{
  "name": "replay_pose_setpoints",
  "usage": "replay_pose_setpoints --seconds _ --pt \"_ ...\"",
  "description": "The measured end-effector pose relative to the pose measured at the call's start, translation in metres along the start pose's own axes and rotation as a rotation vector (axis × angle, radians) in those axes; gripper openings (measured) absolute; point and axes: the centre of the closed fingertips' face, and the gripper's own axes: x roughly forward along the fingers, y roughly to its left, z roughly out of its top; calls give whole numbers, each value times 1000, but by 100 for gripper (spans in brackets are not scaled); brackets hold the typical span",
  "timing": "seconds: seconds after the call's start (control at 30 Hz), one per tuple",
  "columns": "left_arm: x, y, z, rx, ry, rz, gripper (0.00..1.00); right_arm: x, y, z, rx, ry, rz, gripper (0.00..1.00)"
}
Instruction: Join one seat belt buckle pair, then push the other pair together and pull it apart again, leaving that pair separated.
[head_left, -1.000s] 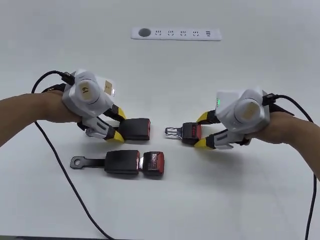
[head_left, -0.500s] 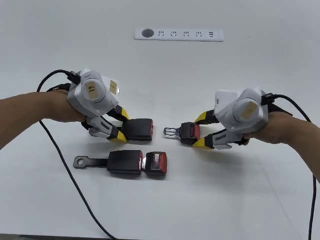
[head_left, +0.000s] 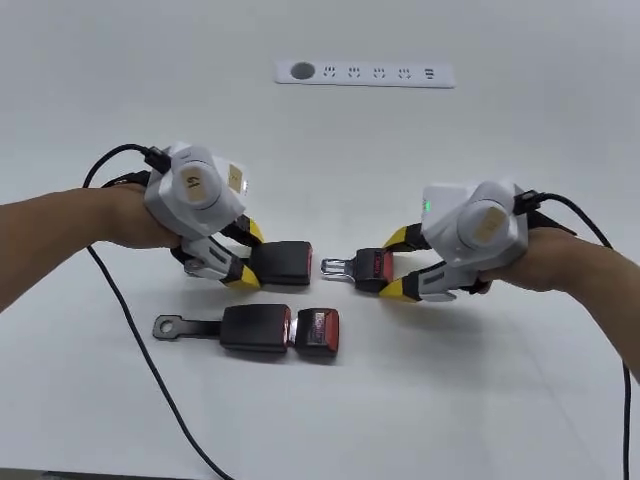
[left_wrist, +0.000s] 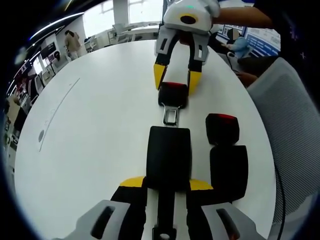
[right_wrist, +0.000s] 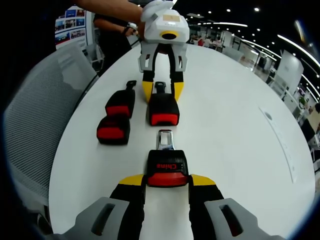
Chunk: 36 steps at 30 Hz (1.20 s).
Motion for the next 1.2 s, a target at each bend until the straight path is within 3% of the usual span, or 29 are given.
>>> replay_pose_setpoints --seconds 1.2 --pt "-1 -1 1 -17 6 8 31 18 0 23 -51 -13 10 29"
